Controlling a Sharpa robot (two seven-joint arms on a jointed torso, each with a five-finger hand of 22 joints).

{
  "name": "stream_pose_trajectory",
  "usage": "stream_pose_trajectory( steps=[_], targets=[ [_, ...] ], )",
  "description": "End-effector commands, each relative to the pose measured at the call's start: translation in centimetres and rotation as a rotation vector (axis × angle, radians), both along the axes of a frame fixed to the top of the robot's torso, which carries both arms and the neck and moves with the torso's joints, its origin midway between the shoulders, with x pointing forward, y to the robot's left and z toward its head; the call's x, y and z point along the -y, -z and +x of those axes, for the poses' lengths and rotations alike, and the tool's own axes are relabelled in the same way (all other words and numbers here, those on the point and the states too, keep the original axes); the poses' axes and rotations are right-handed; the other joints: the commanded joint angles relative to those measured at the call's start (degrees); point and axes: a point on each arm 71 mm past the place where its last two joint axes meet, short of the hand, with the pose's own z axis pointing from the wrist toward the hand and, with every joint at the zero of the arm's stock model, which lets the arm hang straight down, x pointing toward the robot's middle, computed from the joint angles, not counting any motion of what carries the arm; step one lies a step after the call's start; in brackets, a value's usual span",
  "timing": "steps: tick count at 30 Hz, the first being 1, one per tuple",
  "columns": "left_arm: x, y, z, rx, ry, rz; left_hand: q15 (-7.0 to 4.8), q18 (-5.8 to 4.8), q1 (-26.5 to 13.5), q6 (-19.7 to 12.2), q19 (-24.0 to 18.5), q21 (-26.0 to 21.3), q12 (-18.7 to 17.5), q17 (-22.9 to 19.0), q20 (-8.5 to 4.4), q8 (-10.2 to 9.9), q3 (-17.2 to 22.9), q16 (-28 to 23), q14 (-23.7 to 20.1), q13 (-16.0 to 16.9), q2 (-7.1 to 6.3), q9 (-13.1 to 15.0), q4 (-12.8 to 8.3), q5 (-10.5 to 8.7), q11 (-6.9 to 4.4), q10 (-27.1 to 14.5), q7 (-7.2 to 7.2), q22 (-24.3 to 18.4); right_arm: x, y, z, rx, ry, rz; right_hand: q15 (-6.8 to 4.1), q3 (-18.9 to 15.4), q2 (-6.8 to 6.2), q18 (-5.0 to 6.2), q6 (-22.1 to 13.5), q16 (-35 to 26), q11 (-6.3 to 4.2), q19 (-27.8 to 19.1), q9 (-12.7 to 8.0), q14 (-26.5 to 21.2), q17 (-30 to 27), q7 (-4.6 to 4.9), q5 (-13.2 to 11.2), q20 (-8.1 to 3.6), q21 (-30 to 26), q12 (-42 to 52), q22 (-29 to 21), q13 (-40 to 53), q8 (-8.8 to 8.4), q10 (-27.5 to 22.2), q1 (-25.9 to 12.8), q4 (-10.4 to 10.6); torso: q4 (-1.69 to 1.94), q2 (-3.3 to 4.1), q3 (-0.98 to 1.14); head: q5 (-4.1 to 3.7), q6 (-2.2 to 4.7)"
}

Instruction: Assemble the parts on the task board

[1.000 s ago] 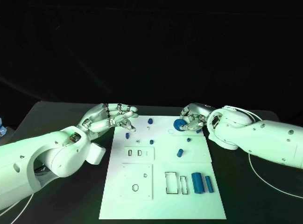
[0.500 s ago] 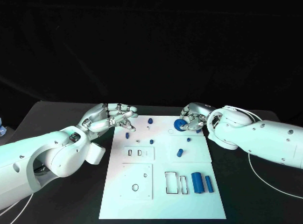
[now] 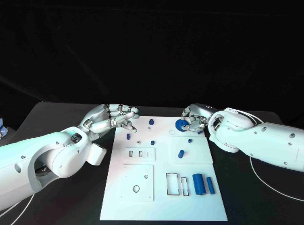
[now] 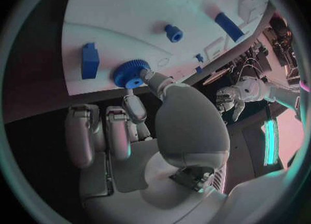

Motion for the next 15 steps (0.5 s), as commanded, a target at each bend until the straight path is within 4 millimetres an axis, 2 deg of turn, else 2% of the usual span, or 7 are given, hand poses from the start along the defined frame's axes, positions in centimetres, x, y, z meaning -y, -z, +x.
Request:
stream_pose_trajectory(
  steps=[1, 7, 15],
  targets=[
    [0.2, -0.1, -0.1, 0.000, 0.024, -0.007, -0.09, 0.50, -0.2, -0.3, -0.4, 0.0, -0.3, -0.1, -0.09, -0.3, 0.3, -0.4, -0.4, 0.0, 0.17, 0.1, 0.0, 0.23, -0.11, -0.3, 2.38, -0.1, 0.0, 0.0, -0.1, 0.014, -0.008, -0.017, -0.57, 0.5, -0.08, -0.67, 1.3, 0.2, -0.18, 3.8, 0.1, 6.0, 15.1, -0.69, 0.3, -0.41, 0.3, 0.4, 8.3, 0.1, -0.20, 0.5, -0.4, 0.0, 0.06, 0.03, 0.01, -0.13, -0.06],
    [0.2, -0.1, -0.1, 0.000, 0.025, -0.007, -0.09, 0.50, -0.2, -0.3, -0.4, 0.0, -0.3, -0.1, -0.09, -0.3, 0.3, -0.4, -0.4, 0.0, 0.17, 0.1, 0.0, 0.23, -0.11, -0.3, 2.38, -0.1, -0.4, -0.2, -0.3, 0.041, -0.017, -0.003, -0.68, 0.8, 0.04, -0.68, 1.6, 0.2, -0.29, 3.8, 0.0, 6.0, 15.1, -0.78, 0.8, -0.51, 0.3, 0.5, 8.3, 0.3, -0.17, 0.6, -0.7, 0.1, -0.01, -0.03, -0.06, -0.07, 0.00],
    [0.1, 0.0, 0.0, 0.001, 0.021, -0.007, -0.09, 0.50, -0.2, -0.3, -0.4, 0.0, -0.3, -0.1, -0.09, -0.3, 0.3, -0.4, -0.4, 0.0, 0.17, 0.1, 0.0, 0.23, -0.11, -0.3, 2.38, -0.1, -2.2, -1.1, -1.6, 0.093, -0.069, -0.008, -0.73, 0.9, -0.13, -0.67, 1.9, 0.2, -0.32, 3.7, -0.1, 6.0, 15.1, -0.81, 1.4, -0.60, 0.3, 0.5, 8.3, 0.4, -0.27, 0.7, -1.4, 0.4, 0.19, -0.01, -0.07, -0.03, 0.11]
  ],
)
